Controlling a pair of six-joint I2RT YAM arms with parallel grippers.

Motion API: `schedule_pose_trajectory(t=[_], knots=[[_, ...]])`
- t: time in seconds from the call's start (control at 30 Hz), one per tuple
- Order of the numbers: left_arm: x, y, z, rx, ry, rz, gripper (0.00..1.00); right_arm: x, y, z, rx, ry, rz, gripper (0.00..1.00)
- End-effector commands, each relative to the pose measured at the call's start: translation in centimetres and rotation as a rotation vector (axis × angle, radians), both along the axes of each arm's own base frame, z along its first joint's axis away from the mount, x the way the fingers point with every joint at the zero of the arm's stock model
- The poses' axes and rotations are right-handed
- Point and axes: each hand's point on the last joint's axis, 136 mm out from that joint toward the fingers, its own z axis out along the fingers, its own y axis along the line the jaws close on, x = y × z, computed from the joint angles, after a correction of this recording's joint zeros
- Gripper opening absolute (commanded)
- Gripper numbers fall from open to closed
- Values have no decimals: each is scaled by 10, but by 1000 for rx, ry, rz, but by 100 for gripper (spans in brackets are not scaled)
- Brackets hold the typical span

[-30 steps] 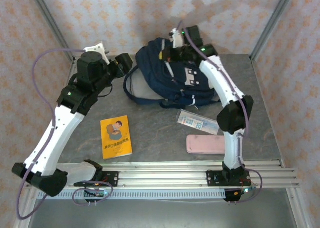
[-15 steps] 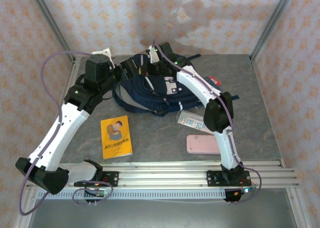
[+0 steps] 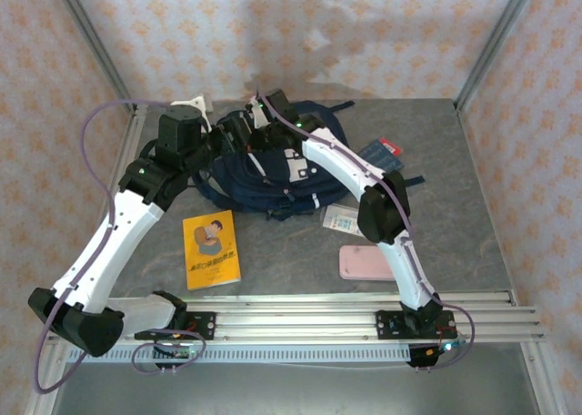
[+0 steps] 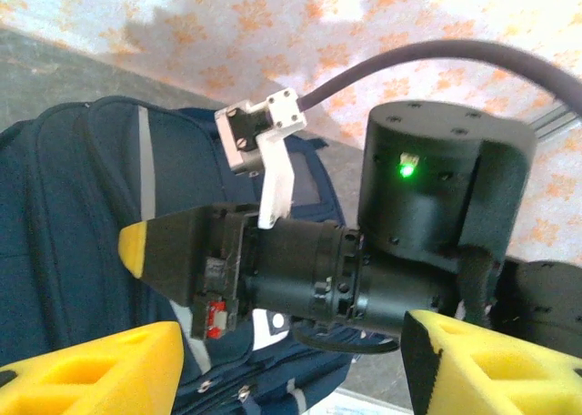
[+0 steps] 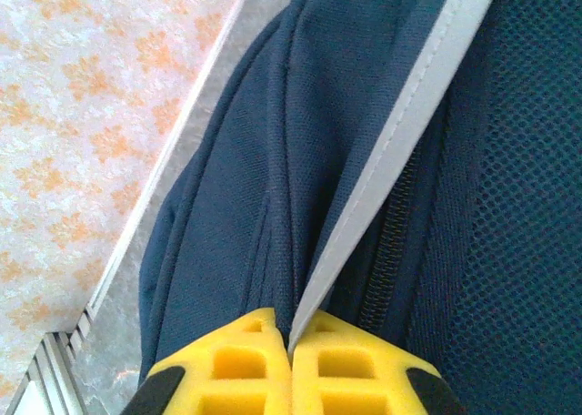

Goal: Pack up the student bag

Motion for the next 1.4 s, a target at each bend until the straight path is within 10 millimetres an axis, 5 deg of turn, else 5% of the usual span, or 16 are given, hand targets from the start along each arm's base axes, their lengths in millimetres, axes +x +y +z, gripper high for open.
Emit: schedule_pose_trajectory(t=[0.0, 0.23, 0.3, 0.43, 0.6, 0.7, 0.83, 1.03, 1.37], knots=[[-10, 3, -25, 35, 59, -22, 65, 2, -27, 18, -93, -52, -37, 38], [-16, -2, -39, 50, 82, -66, 64, -11, -70, 70, -90, -196, -164, 69], [-17, -6, -41, 50, 84, -83, 63, -17, -90, 82, -108, -233, -210, 70], [-24, -40, -59, 95, 114, -178, 62, -25, -165, 97, -141, -290, -454, 79], [-36, -93, -109, 157, 214, -306, 60, -60, -257, 76, -221, -244, -649, 71], [-43, -119, -143, 145, 284, -350, 58, -88, -314, 46, -243, -152, -806, 56], [-58, -156, -195, 184, 379, -421, 56, -124, -355, -6, -307, -22, -894, 52], [-70, -196, -250, 188, 475, -471, 53, -152, -380, -50, -310, 54, -963, 51], [-42, -218, -284, 301, 481, -433, 51, -162, -386, -80, -332, 94, -976, 51]])
